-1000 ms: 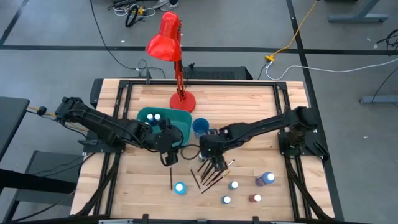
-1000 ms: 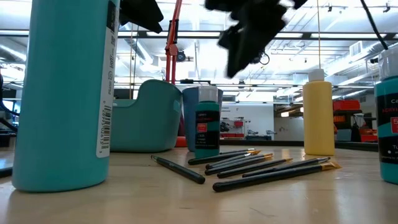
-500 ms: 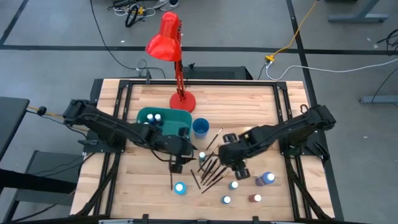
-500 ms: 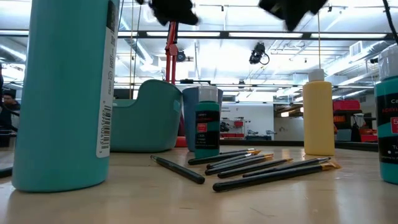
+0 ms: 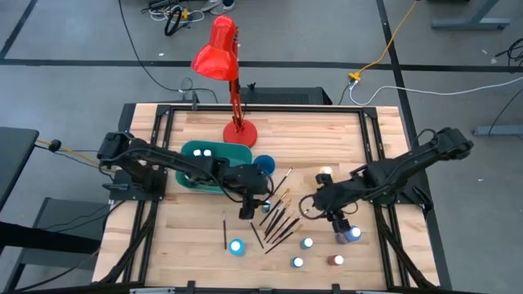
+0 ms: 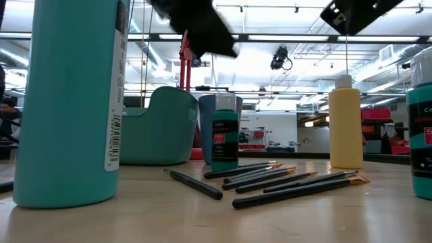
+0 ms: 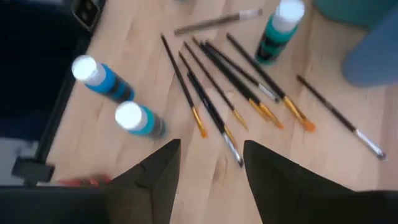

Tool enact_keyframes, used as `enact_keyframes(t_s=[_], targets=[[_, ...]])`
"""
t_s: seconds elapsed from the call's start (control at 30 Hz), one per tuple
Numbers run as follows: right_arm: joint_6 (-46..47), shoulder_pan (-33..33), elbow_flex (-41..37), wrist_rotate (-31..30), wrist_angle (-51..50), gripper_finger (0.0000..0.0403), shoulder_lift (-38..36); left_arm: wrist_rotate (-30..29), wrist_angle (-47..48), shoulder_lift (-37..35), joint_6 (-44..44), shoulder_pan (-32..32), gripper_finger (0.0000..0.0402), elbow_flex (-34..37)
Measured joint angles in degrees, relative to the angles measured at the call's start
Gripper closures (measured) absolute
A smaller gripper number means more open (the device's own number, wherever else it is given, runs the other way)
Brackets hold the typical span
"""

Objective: Pick & Place Paint Supplies
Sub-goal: Put the blue green paint bottle into the green bin

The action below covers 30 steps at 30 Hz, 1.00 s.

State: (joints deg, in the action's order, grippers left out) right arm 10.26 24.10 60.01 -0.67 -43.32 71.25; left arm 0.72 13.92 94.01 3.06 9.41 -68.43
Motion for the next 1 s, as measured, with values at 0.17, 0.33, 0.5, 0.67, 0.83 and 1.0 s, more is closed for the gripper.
enact_keyframes(t_s=[0.17, 0.33, 0.5, 0.67, 0.83, 1.0], targets=[[-0.20, 0.00, -6.93, -2.08, 10.81, 0.0218, -3.74, 0.26, -1.01, 2.71, 0.59, -0.04, 0.0209, 0.01], [-3.29, -0.02, -11.99, -2.06, 19.66, 0.0218, -4.56, -1.52, 0.02, 6.76, -0.14, 0.24, 0.0209, 0.13], [-2.50, -0.02, -13.21, -1.79, 21.08, 0.0218, -4.51, -2.67, 0.84, 7.68, 0.42, 0.16, 0.0209, 0.07], [-2.58, -0.02, -13.27, -3.37, 21.86, 0.0218, -4.51, -2.62, 0.47, 7.67, 1.00, 0.22, 0.0209, 0.07], [-3.67, -0.02, -13.27, -3.39, 23.52, 0.0218, -4.51, -2.65, 1.33, 7.68, 2.33, 0.22, 0.0209, 0.07], [-3.68, -0.02, -13.27, -3.39, 24.20, 0.0218, -4.51, -2.69, 3.23, 7.68, 2.71, 0.22, 0.0209, 0.07]])
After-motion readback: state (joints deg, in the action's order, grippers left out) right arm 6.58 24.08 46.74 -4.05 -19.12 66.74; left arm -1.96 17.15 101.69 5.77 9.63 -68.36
